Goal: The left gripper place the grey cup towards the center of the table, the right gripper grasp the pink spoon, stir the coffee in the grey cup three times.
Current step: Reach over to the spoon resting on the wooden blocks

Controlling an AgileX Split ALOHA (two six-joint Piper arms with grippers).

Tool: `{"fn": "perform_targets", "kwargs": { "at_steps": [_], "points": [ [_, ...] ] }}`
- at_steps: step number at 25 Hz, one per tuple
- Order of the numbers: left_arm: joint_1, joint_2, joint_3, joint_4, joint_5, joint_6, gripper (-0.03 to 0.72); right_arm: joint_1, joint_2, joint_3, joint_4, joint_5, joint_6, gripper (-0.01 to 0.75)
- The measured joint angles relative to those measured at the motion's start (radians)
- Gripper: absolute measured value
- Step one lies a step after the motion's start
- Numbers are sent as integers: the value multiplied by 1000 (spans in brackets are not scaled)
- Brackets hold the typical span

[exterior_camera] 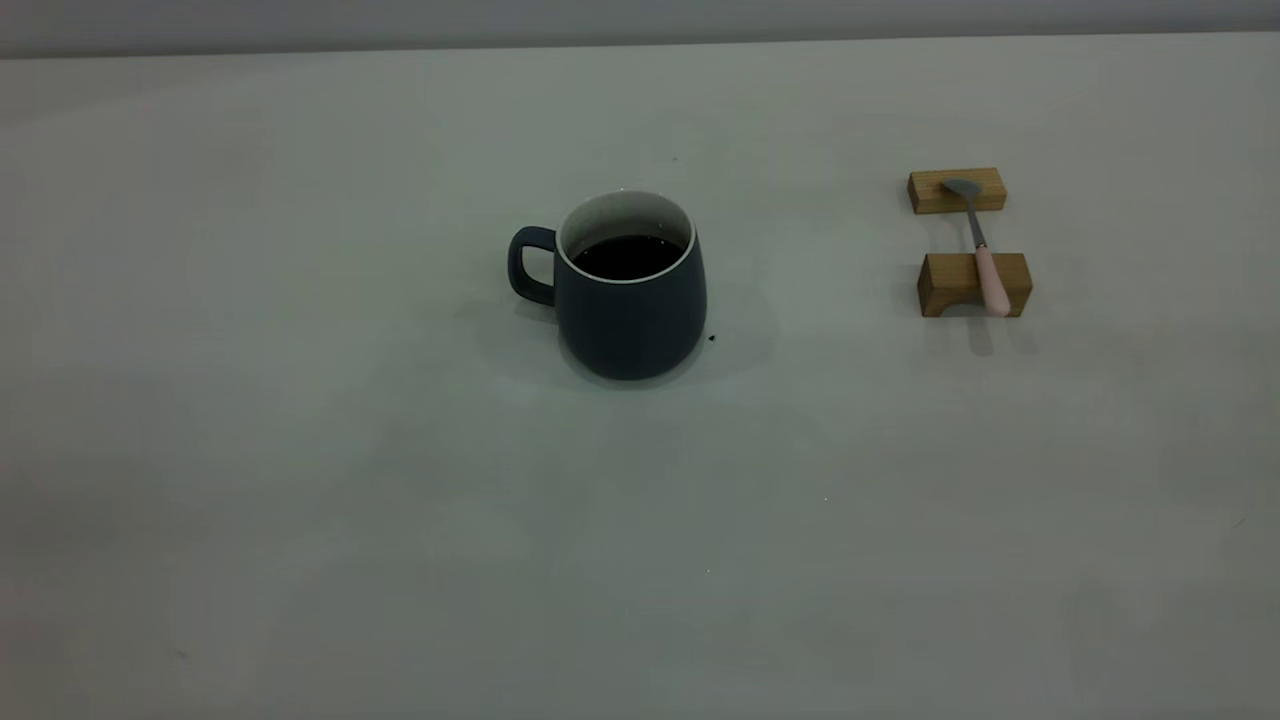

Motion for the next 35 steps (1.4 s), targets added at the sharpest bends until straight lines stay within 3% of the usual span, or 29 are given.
{"fn": "perform_targets", "kwargs": {
  "at_steps": [11, 15, 22, 30, 35],
  "points": [
    [0, 0, 0, 0, 0, 0, 505, 0, 20, -13, 17, 19, 37, 243],
    [0, 0, 0, 0, 0, 0, 505, 0, 145, -68, 17, 10, 55, 329],
    [0, 0, 0, 0, 0, 0, 505, 0, 637, -176, -4, -150, 86, 596],
    [0, 0, 0, 0, 0, 7, 505, 7, 1204, -311, 79, -336, -9, 632],
    [0, 0, 0, 0, 0, 7, 505, 98, 1510, -379, 87, -466, -23, 632]
  ]
}}
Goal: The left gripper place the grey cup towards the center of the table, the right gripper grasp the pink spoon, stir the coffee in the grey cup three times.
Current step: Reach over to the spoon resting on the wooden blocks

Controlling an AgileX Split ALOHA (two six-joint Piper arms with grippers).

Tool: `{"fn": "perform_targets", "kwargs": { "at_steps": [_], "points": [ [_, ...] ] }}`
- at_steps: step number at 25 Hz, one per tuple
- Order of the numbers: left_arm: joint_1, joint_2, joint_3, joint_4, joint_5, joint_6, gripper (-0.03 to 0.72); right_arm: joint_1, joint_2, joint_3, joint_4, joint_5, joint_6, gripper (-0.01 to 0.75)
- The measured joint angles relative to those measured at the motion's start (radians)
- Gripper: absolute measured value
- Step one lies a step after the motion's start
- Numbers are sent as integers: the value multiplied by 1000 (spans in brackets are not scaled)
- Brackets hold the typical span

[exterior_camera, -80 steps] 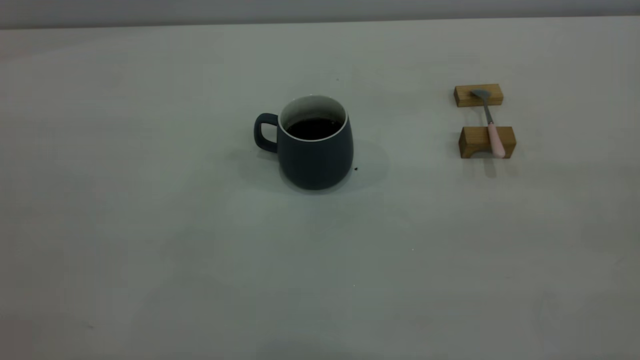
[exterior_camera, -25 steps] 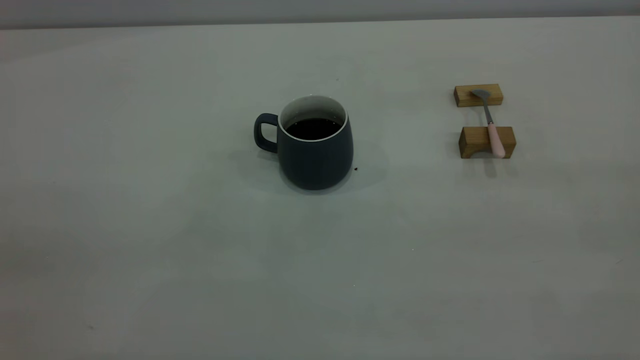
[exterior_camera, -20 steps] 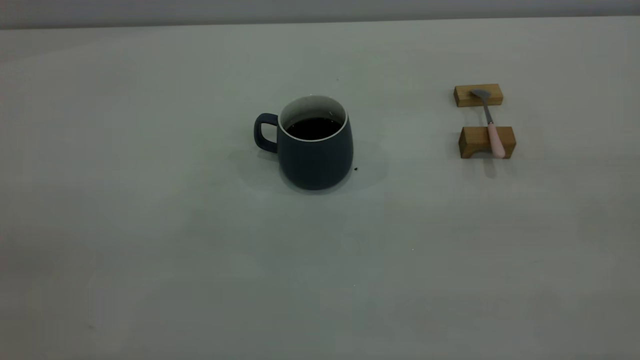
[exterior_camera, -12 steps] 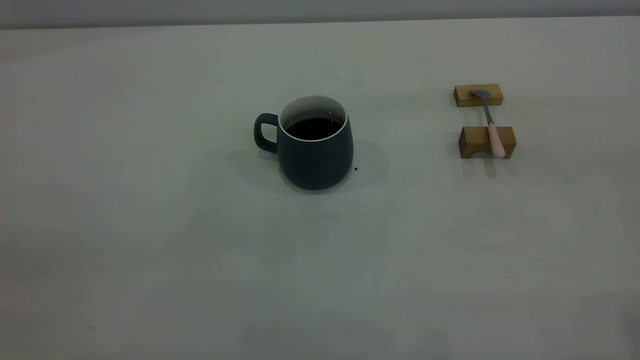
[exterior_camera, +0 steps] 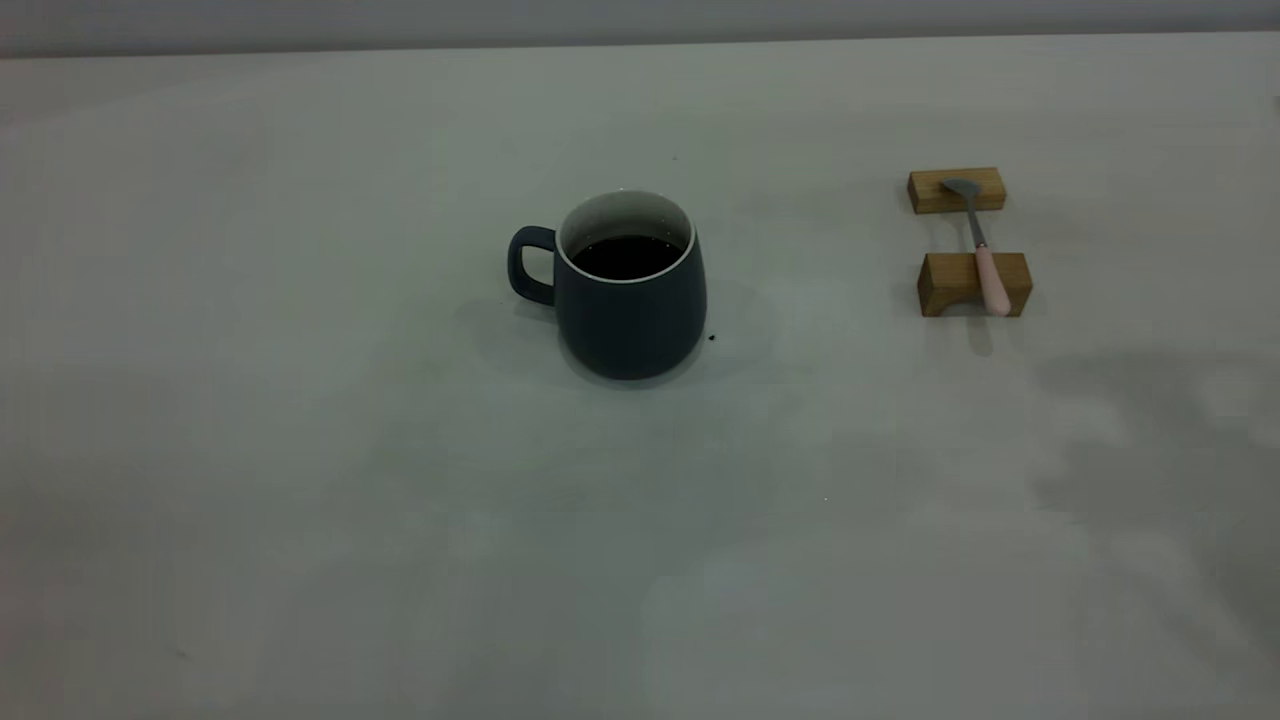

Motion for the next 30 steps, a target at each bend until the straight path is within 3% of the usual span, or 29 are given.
{"fn": "perform_targets", "kwargs": {
  "at_steps": [9, 17, 30],
  "points": [
    [0, 0, 0, 0, 0, 0, 505, 89, 452, -216, 11, -67, 25, 632],
    [0, 0, 0, 0, 0, 0, 505, 92, 662, -389, 11, -62, -1, 628],
    [0, 0, 0, 0, 0, 0, 505, 92, 831, -548, 33, -40, -75, 614]
  ]
}}
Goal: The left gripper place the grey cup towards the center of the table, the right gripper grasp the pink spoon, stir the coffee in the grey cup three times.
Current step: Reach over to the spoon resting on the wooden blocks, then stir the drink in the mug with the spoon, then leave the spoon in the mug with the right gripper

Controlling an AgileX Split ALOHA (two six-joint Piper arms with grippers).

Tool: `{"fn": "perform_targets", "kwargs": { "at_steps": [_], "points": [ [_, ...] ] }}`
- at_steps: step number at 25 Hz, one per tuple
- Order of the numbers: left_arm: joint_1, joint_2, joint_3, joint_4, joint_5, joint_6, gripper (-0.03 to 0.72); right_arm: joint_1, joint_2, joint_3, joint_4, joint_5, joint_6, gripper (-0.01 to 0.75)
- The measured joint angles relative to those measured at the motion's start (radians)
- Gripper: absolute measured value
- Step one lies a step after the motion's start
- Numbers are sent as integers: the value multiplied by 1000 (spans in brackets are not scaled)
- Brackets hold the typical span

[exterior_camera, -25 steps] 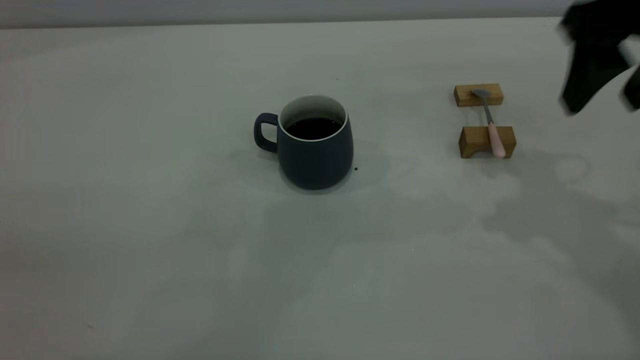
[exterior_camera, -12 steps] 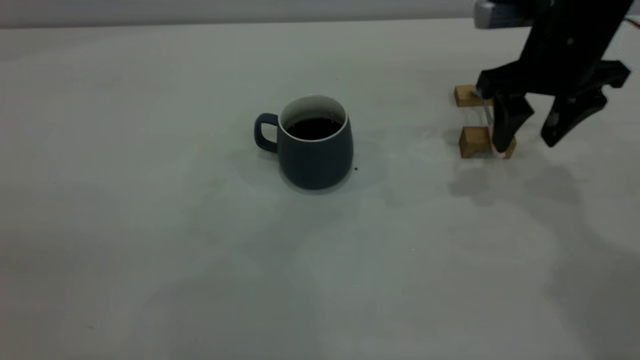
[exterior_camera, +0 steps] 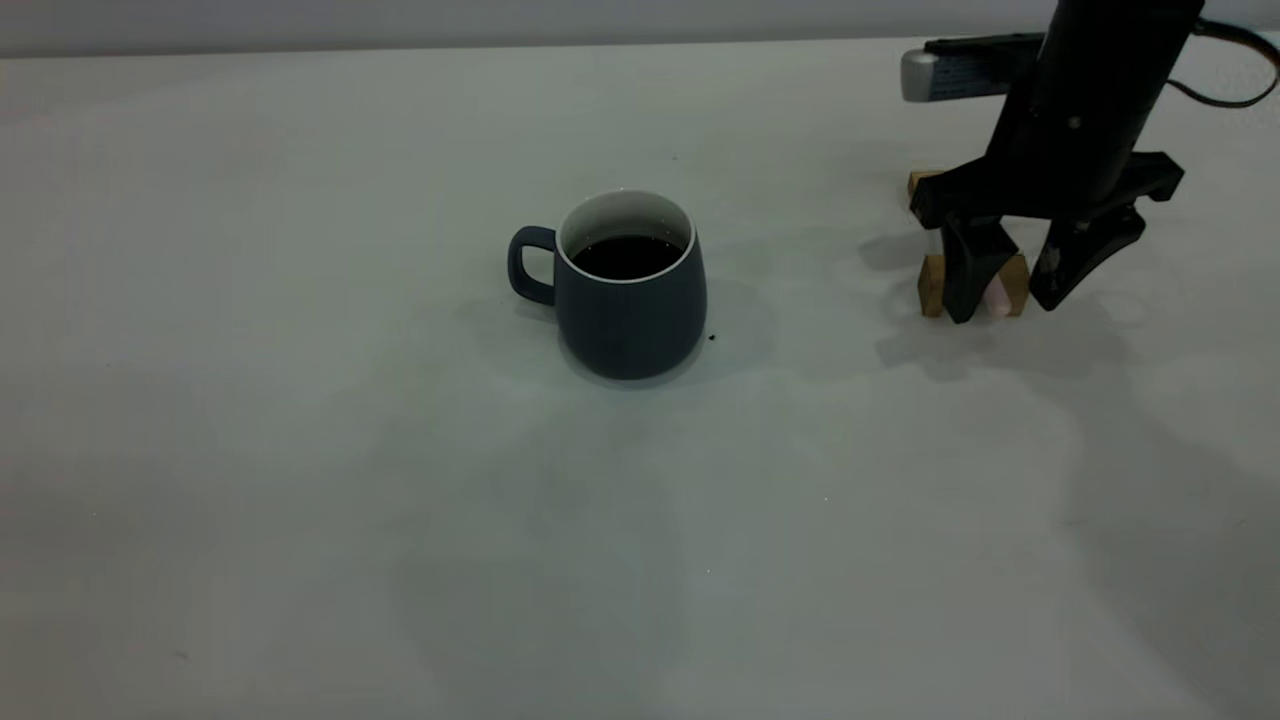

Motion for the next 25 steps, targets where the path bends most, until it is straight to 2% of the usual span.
{"fn": "perform_targets", "kwargs": {
  "at_steps": [3, 7, 10, 15, 16, 19, 25],
  "points": [
    [0, 0, 0, 0, 0, 0, 505, 0, 22, -16, -15, 0, -1, 602],
    [0, 0, 0, 0, 0, 0, 505, 0, 29, -21, -45, -1, -1, 524],
    [0, 0, 0, 0, 0, 0, 505, 0, 29, -22, -49, -2, -1, 422],
    [0, 0, 0, 0, 0, 0, 505, 0, 29, -25, -50, 2, -1, 167],
    [0, 0, 0, 0, 0, 0, 505, 0, 30, -32, -50, 11, -2, 145],
    [0, 0, 0, 0, 0, 0, 505, 0, 30, -85, -52, 88, -2, 145],
    [0, 0, 0, 0, 0, 0, 505, 0, -29, -214, -49, 312, -2, 145]
  ]
}}
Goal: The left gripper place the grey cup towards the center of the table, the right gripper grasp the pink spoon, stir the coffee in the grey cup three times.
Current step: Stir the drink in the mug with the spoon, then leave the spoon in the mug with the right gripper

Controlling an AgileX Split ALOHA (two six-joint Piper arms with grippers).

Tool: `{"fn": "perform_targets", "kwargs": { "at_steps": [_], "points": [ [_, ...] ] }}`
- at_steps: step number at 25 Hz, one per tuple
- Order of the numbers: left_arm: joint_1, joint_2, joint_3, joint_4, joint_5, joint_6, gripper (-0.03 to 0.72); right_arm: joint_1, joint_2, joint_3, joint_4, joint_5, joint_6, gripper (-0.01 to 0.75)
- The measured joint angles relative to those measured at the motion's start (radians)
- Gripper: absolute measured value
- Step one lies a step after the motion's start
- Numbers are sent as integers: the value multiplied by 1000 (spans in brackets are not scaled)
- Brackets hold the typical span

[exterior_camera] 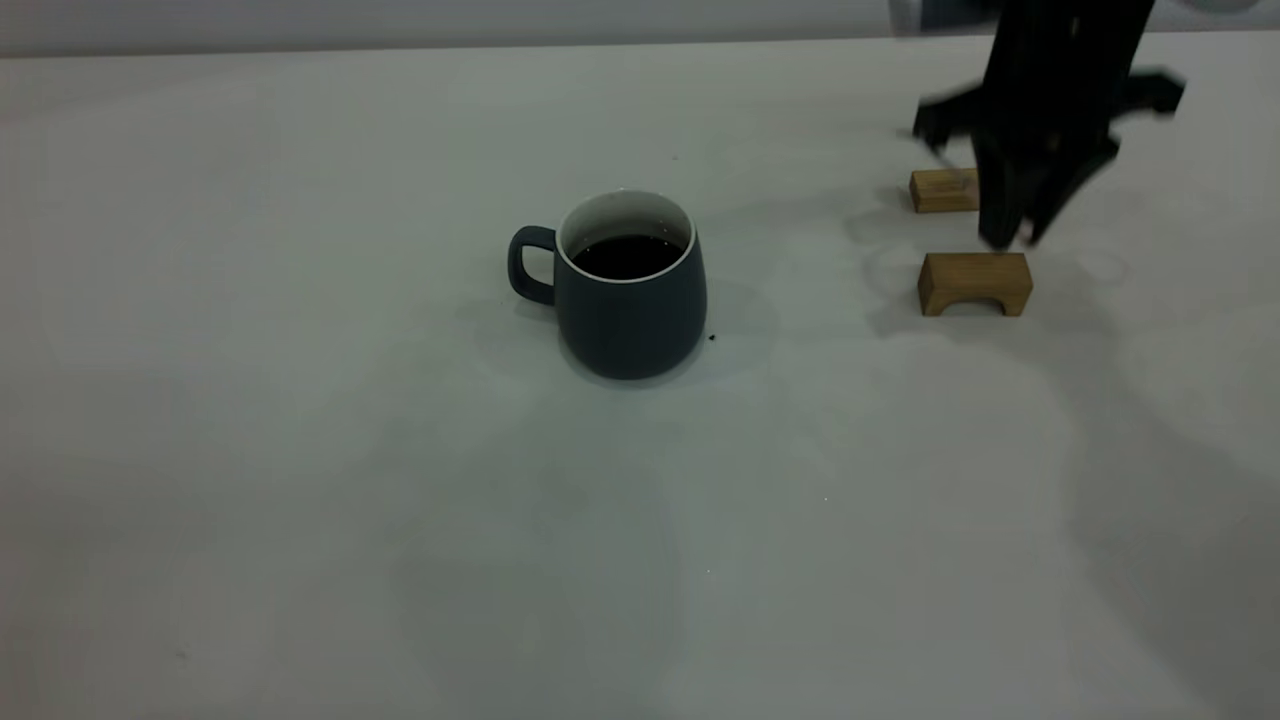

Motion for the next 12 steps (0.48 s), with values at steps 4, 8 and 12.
{"fn": "perform_targets", "kwargs": {
  "at_steps": [4, 8, 12],
  "points": [
    [0, 0, 0, 0, 0, 0, 505, 0, -83, -66, 30, 171, 13, 145],
    [0, 0, 0, 0, 0, 0, 505, 0, -140, -91, 173, 252, 21, 145],
    [0, 0, 0, 0, 0, 0, 505, 16, -150, -92, 419, 258, 25, 145]
  ]
}}
